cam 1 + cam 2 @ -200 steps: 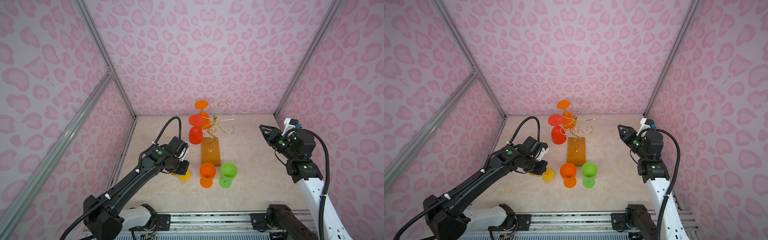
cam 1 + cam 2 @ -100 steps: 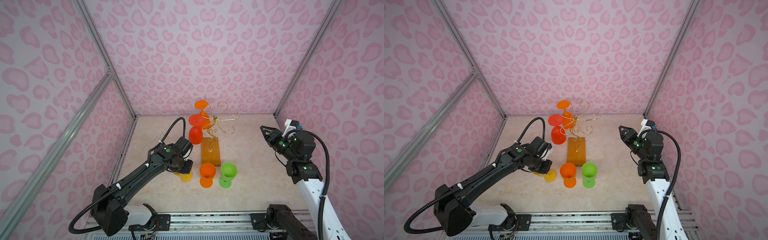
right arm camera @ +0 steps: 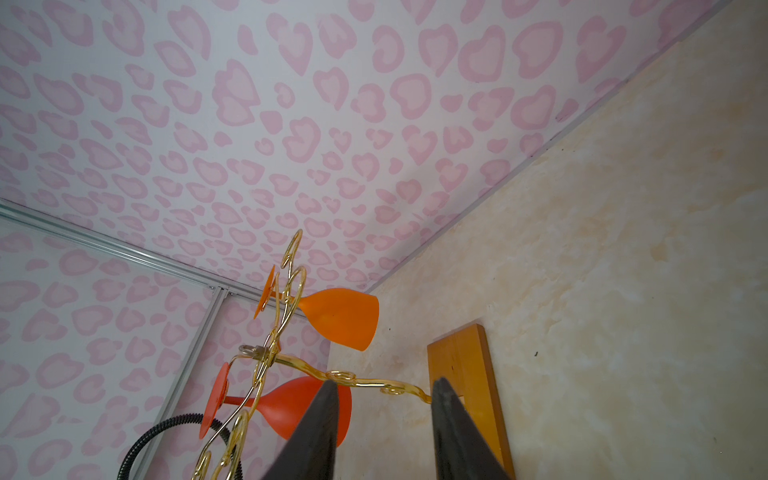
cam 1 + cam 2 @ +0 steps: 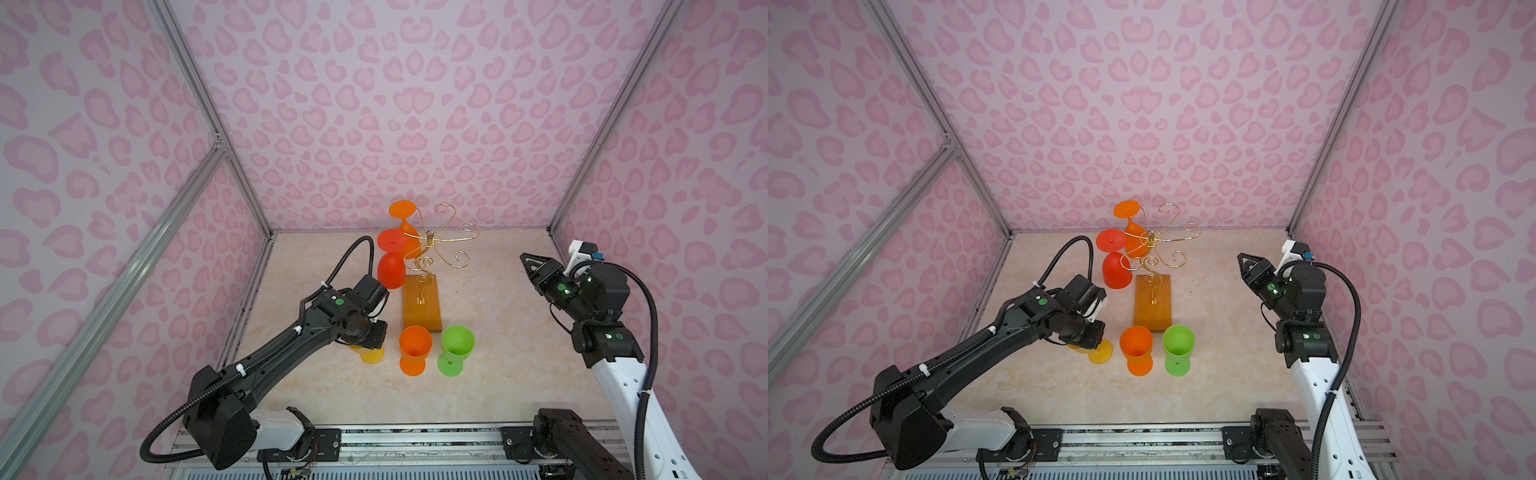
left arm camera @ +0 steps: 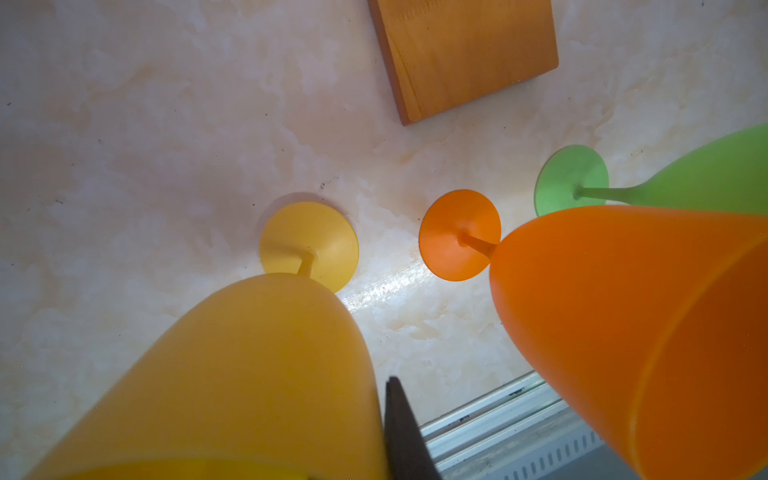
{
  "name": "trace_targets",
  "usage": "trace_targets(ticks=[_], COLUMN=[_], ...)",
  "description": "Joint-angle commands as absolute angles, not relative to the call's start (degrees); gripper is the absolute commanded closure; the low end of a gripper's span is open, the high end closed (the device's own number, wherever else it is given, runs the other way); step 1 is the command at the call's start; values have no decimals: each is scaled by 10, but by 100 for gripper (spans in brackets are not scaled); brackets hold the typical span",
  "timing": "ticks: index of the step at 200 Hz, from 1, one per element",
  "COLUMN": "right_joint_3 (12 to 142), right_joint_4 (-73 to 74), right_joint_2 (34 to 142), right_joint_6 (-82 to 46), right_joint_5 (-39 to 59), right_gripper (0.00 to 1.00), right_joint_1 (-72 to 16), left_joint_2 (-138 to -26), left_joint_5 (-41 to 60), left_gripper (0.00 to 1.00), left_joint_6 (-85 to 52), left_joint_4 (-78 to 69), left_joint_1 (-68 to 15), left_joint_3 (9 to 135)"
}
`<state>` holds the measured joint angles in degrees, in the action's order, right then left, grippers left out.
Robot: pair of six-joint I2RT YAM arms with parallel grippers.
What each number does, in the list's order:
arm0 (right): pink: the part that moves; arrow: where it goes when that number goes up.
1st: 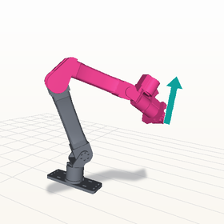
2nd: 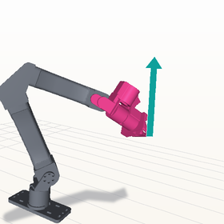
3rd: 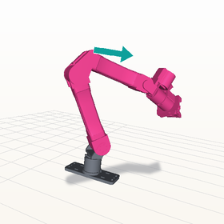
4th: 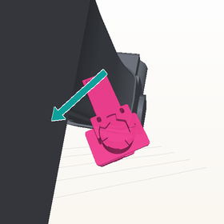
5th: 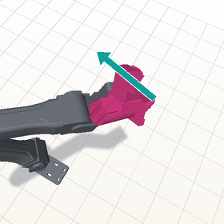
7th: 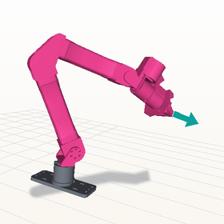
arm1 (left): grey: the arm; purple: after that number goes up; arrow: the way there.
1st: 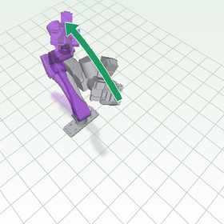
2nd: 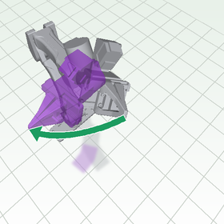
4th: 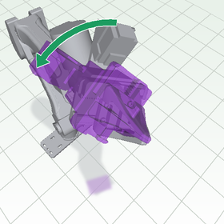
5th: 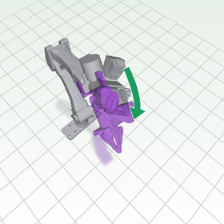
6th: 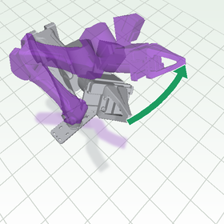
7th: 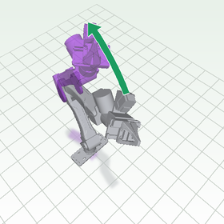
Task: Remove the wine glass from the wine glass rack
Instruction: 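Set the yellow glass upright on the table and open the left gripper, then move the left gripper up to the red glass's base on the rack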
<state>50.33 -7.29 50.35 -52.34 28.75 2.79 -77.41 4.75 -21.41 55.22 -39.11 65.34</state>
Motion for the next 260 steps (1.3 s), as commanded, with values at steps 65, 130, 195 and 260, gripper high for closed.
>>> trace_targets(ticks=[65,130,195,260], right_joint_3=[493,486,479,472], right_joint_4=[-52,-42,-37,-39], right_joint_2=[502,503,496,484], right_joint_6=[-526,-530,-533,-533], right_joint_5=[295,298,299,302], right_gripper=[62,62,62,62], right_joint_1=[34,36,39,48], left_joint_2=[-745,-650,-545,-589], left_joint_5=[69,75,168,394], left_gripper=[51,38,39,38], left_joint_6=[-227,-240,-362,-633], left_joint_4=[553,582,386,7], left_joint_1=[-395,-395,-326,-200], left_joint_3=[690,763,783,647])
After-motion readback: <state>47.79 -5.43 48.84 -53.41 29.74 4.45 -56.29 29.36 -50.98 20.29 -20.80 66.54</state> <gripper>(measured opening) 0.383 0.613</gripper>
